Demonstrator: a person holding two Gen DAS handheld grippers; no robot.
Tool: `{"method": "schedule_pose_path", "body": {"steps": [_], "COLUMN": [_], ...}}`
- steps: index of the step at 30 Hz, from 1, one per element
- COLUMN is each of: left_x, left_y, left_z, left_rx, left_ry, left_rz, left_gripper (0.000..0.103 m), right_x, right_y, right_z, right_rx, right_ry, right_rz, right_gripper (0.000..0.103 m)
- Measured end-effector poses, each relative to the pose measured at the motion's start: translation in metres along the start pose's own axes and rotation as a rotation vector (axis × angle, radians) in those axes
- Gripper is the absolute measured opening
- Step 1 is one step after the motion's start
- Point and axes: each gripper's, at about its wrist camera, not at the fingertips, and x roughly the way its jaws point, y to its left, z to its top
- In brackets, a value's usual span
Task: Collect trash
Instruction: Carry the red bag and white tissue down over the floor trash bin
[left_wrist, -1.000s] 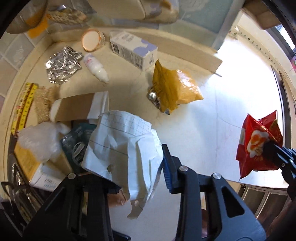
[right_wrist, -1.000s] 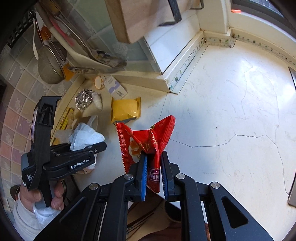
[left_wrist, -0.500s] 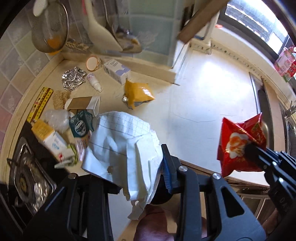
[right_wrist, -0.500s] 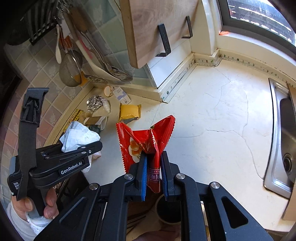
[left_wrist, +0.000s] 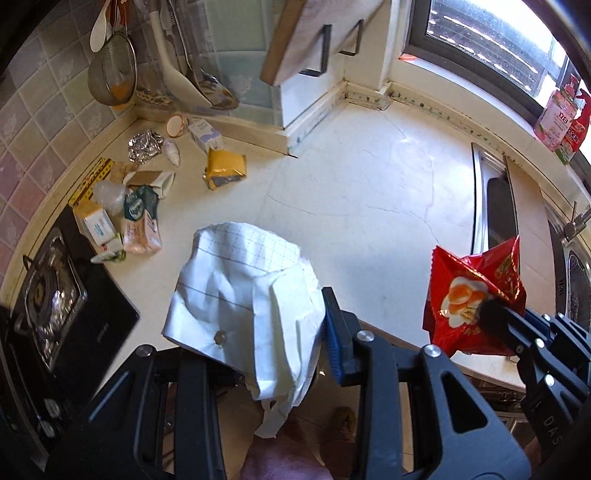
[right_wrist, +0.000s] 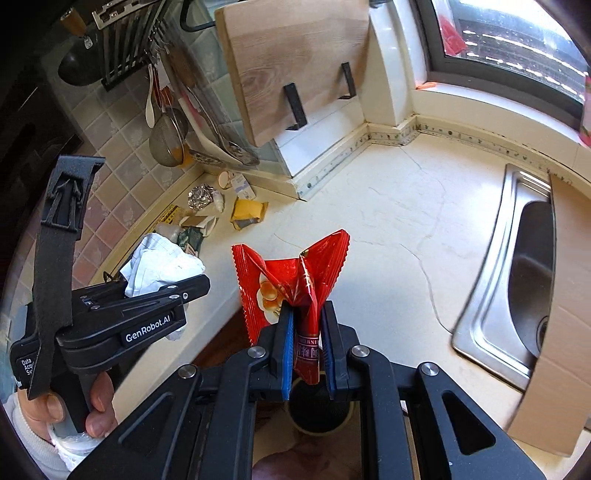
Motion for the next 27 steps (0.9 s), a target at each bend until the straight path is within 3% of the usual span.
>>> {"method": "schedule_pose_path", "body": {"steps": [5,10,21,27], "left_x": [-0.001,0.002,0.033,0.08], "left_y": [-0.028,-0.033,0.004,0.038], "left_z": [-0.027,-0.049,-0.099,-0.133], "left_rx": [-0.02,-0.058,-0.127,-0.19], "left_ry": [0.012,0.03,0.079,0.14], "left_rz": [0.009,0.012,0.017,-0.027], "left_gripper": [0.031,0.031,0.031,0.031], "right_x": [-0.011,-0.007,0.044,0.094], "right_y": [-0.034,-0.047,-0.042,-0.027], "right_z": [-0.026,-0.042,-0.088,-0.121], "right_rx": [0.001,-0.031,-0.11,-0.183], "right_ry": [0.03,0.066,0.148,0.2], "right_rz": [0.006,0.003,0.014,0.003], "right_gripper": [0.013,0.013,0.013,0.013]}}
